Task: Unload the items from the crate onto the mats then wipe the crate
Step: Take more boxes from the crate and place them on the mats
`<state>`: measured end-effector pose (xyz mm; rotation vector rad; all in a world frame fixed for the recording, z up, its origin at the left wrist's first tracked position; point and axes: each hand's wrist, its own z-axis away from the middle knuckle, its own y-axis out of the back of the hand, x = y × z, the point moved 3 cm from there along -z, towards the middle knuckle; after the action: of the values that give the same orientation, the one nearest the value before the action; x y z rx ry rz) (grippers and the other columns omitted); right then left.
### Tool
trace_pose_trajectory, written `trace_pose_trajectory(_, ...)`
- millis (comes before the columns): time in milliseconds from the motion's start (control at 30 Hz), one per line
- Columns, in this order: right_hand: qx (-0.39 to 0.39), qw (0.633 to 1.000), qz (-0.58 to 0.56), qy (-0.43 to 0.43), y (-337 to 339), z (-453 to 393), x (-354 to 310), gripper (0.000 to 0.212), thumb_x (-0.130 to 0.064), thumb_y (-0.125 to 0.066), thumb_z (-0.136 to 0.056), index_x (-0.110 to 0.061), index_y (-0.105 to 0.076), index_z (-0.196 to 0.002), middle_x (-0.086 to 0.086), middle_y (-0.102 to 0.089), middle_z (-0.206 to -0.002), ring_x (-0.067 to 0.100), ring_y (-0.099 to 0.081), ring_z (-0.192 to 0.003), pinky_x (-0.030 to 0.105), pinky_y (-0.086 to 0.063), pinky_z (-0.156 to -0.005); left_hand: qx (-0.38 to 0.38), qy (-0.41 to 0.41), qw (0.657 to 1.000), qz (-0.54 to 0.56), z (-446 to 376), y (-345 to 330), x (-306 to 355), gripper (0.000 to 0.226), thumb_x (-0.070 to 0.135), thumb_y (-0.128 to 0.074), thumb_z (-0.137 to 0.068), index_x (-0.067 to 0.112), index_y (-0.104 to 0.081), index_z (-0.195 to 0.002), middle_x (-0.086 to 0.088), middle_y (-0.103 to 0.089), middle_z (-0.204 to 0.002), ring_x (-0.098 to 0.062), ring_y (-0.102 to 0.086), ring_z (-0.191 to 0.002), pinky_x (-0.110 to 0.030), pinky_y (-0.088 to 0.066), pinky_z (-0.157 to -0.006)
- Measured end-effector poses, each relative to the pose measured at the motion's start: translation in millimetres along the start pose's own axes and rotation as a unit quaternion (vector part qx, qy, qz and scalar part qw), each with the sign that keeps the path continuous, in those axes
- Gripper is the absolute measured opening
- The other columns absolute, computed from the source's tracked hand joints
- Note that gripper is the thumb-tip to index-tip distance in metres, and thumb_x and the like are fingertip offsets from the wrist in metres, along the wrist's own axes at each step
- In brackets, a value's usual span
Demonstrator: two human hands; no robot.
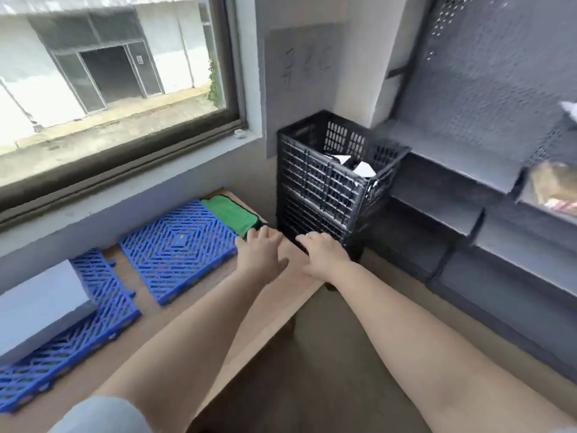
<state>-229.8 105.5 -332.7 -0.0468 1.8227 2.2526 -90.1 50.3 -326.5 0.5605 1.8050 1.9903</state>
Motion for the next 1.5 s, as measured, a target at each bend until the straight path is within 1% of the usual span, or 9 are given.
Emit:
trace_pose_trajectory(133,0.026,0.997,-0.03,-0.073,5,53,93,0.069,-0.041,-0.066,-0.081,-0.025,-0.038,-0.141,0.004,-0.045,-0.137,0.032,-0.039,-0.128,0.048,-0.037,-0.103,0.015,-0.078,0.997,-0.016,-17,6,119,0.064,0.058,-0.054,-0.088,0.03,-0.038,-0.143,-0.006,-0.04,-0.144,-0.032,-0.036,-0.13,-0.05,-0.032,-0.101)
trace_pose_trajectory(333,0.025,0.979,-0.074,-0.187,-6,123,200,0.074,-0.038,-0.069,-0.078,-0.028,-0.037,-0.144,0.003,-0.046,-0.138,0.03,-0.038,-0.131,0.048,-0.034,-0.109,0.009,-0.205,0.978,-0.029,-19,-9,265,0.06,0.052,-0.054,-0.088,0.031,-0.04,-0.142,0.0,-0.041,-0.146,-0.027,-0.037,-0.132,-0.047,-0.033,-0.1)
trace_pose_trajectory(500,0.042,0.959,-0.109,-0.257,-7,158,273,0.071,-0.039,-0.07,-0.078,-0.028,-0.039,-0.142,0.002,-0.045,-0.141,0.03,-0.039,-0.13,0.044,-0.038,-0.106,-0.012,-0.251,0.965,-0.067,-35,-26,330,0.063,0.057,-0.054,-0.088,0.03,-0.038,-0.142,-0.003,-0.037,-0.15,-0.03,-0.035,-0.132,-0.049,-0.032,-0.101)
trace_pose_trajectory(667,0.036,0.947,-0.115,-0.299,-10,169,329,0.073,-0.039,-0.07,-0.08,-0.029,-0.036,-0.144,0.001,-0.042,-0.143,0.028,-0.038,-0.13,0.041,-0.039,-0.102,-0.006,-0.297,0.951,-0.086,-69,-35,372,0.063,0.059,-0.053,-0.089,0.03,-0.038,-0.142,-0.002,-0.042,-0.142,-0.028,-0.039,-0.127,-0.047,-0.033,-0.099)
trace_pose_trajectory(967,0.019,0.938,-0.092,-0.334,32,91,438,0.074,-0.035,-0.071,-0.078,-0.032,-0.035,-0.143,0.002,-0.043,-0.141,0.029,-0.035,-0.13,0.05,-0.03,-0.109,0.004,-0.33,0.942,-0.056,-198,-34,439,0.065,0.059,-0.052,-0.088,0.031,-0.036,-0.144,-0.003,-0.043,-0.142,-0.028,-0.038,-0.13,-0.048,-0.031,-0.104)
trace_pose_trajectory(1167,0.022,0.944,-0.082,-0.32,95,4,515,0.082,-0.038,-0.071,-0.079,-0.033,-0.028,-0.148,0.003,-0.036,-0.147,0.031,-0.026,-0.136,0.057,-0.018,-0.115,0.048,-0.31,0.949,-0.044,-317,-1,466,0.074,0.064,-0.05,-0.088,0.03,-0.027,-0.149,-0.008,-0.03,-0.152,-0.032,-0.029,-0.138,-0.051,-0.025,-0.111)
trace_pose_trajectory(1300,0.027,0.938,-0.109,-0.328,115,-41,554,0.081,-0.04,-0.071,-0.079,-0.032,-0.028,-0.148,0.003,-0.035,-0.149,0.031,-0.027,-0.137,0.055,-0.022,-0.114,0.048,-0.278,0.959,-0.037,-377,5,474,0.075,0.067,-0.049,-0.087,0.03,-0.027,-0.149,-0.008,-0.028,-0.154,-0.032,-0.027,-0.14,-0.052,-0.026,-0.113)
trace_pose_trajectory(1433,0.016,0.951,-0.095,-0.294,127,-84,586,0.081,-0.038,-0.07,-0.081,-0.032,-0.027,-0.149,0.003,-0.035,-0.149,0.031,-0.029,-0.136,0.053,-0.025,-0.114,0.034,-0.245,0.969,-0.028,-421,4,482,0.078,0.069,-0.047,-0.087,0.033,-0.023,-0.151,-0.008,-0.025,-0.157,-0.032,-0.023,-0.143,-0.054,-0.024,-0.115)
trace_pose_trajectory(1500,0.016,0.956,-0.098,-0.277,144,-111,607,0.079,-0.036,-0.069,-0.083,-0.029,-0.026,-0.149,0.004,-0.038,-0.148,0.031,-0.031,-0.135,0.05,-0.031,-0.111,0.032,-0.224,0.974,-0.021,-447,8,486,0.078,0.069,-0.047,-0.086,0.034,-0.021,-0.152,-0.007,-0.023,-0.158,-0.032,-0.022,-0.143,-0.055,-0.024,-0.114)
